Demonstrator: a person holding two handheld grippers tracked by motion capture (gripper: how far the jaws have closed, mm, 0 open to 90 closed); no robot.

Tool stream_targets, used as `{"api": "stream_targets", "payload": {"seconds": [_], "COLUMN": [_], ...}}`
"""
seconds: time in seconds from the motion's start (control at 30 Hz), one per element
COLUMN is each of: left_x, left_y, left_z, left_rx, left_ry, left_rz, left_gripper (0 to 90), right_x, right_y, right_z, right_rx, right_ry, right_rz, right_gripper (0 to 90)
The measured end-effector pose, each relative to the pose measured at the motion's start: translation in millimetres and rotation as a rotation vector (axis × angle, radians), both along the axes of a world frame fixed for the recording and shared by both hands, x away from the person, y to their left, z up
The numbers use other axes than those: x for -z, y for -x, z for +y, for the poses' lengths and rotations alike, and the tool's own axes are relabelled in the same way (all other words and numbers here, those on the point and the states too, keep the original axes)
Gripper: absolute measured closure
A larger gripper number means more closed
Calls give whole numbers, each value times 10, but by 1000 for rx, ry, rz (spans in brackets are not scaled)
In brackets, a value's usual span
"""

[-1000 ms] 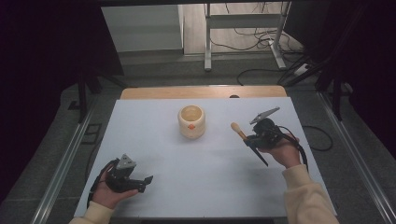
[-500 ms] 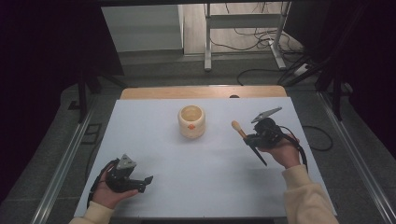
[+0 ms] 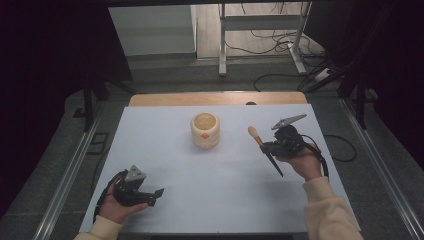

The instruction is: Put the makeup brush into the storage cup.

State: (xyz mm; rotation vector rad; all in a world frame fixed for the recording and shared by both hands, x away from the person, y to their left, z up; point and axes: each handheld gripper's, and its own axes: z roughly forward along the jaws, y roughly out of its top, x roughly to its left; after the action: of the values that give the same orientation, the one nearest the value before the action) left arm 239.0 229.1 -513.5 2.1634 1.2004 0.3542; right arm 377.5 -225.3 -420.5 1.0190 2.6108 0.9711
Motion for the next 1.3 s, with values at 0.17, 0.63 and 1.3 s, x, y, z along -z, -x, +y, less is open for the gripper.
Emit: {"api": "stream_targets", "payload": {"seconds": [0.17, 0.63, 1.3], "left_x": [-2, -4, -66], "left_y": [0, -17, -80], "left_z": [1, 3, -75], "left_rx": [0, -3, 4], "left_ry": [3, 13, 46], "left_rz": [0, -1, -24], "left_gripper": [137, 137, 139], "right_x": [-20, -65, -85], "right_y": [18, 46, 88], "right_z": [-1, 2, 121], "right_rx": [3, -8, -38], "right_ry": [-27, -90, -111], "right_rz": [-7, -24, -49], "right_gripper": [799, 799, 799]}}
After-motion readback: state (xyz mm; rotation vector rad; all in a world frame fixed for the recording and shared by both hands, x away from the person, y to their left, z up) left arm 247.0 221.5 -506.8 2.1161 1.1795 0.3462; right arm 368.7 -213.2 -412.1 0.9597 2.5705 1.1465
